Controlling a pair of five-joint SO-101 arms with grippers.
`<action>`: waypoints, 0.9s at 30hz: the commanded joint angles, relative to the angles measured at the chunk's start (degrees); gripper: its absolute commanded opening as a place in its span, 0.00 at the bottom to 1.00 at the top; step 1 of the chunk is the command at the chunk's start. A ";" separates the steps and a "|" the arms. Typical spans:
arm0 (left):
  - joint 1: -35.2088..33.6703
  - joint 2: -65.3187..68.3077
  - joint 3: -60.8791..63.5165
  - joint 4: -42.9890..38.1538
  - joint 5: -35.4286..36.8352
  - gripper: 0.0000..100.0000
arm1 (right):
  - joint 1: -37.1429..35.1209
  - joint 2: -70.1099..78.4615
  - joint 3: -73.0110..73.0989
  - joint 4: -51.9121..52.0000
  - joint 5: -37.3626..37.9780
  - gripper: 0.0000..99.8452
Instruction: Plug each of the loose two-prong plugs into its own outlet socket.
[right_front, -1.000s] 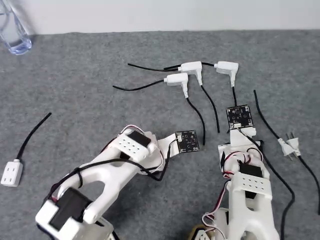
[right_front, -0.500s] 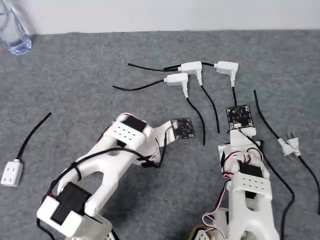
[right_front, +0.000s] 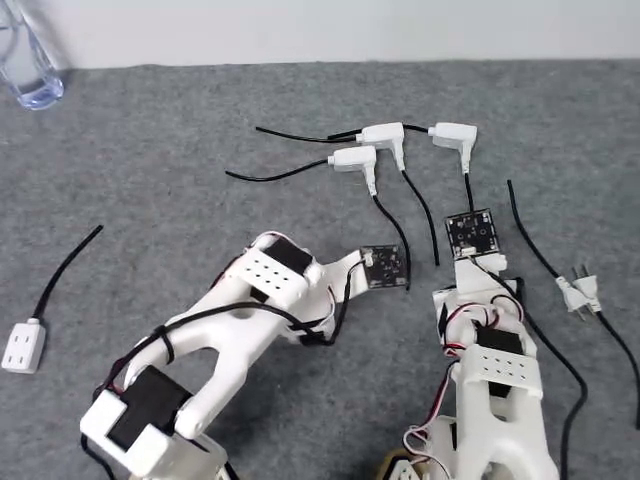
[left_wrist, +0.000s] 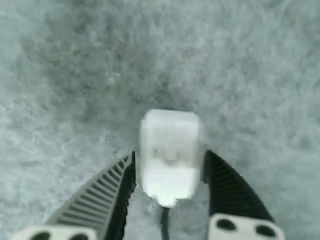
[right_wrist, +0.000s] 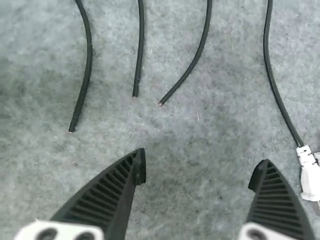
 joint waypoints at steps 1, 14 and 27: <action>0.97 -0.79 -2.15 -1.58 4.13 0.24 | -0.57 -0.66 -0.35 -0.75 0.62 0.33; 2.73 -0.97 -1.98 6.51 3.96 0.19 | -0.66 -0.66 -0.35 -0.92 0.62 0.33; 2.55 -2.73 6.29 -4.22 3.34 0.19 | -0.66 -0.66 -0.35 -0.75 0.62 0.33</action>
